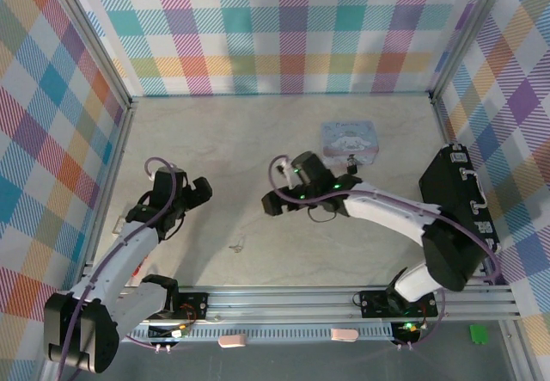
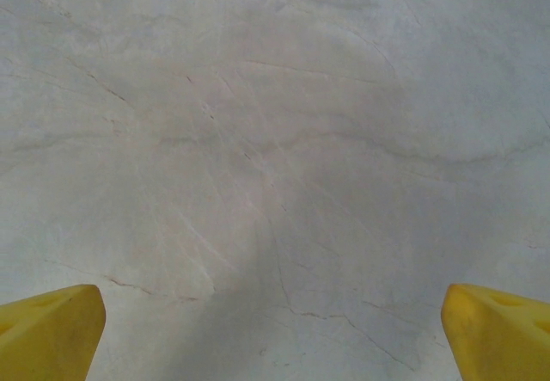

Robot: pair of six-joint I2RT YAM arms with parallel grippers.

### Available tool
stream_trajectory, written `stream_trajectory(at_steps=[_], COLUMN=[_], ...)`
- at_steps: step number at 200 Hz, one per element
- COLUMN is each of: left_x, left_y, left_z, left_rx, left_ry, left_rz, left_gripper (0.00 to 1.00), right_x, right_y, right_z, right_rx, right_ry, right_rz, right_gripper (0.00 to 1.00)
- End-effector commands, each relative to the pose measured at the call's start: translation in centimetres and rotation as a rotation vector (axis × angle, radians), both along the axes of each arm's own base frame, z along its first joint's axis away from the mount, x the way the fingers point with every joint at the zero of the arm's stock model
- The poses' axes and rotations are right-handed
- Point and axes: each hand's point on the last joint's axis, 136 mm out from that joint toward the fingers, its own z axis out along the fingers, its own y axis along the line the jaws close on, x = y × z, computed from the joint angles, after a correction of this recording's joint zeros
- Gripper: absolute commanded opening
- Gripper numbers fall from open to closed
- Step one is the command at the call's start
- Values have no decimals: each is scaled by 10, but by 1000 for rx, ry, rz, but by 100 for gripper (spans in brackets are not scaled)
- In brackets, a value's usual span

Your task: Unlock the padlock with the key

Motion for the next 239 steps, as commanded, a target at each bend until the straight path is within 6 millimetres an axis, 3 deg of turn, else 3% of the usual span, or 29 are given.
stream_trajectory(at_steps=[1, 45, 130, 164, 239], left_x=[10, 7, -2, -4, -7], left_y=[3, 8, 24, 24, 26], left_z=[17, 16, 16, 18, 21], left_rx=[30, 47, 71, 68, 65], left_ry=[-125, -172, -195, -202, -215], left_rz=[3, 15, 93, 95, 101], left_gripper=[100, 100, 100, 100, 100], right_x=[-23, -65, -100, -99, -92], right_y=[27, 67, 103, 109, 103], right_z=[-11, -45, -79, -90, -105], right_rx=[-45, -154, -287, -338, -426], right_ry=[34, 89, 231, 239, 244], right_rz=[117, 275, 282, 271, 220], right_gripper=[84, 71, 47, 41, 38])
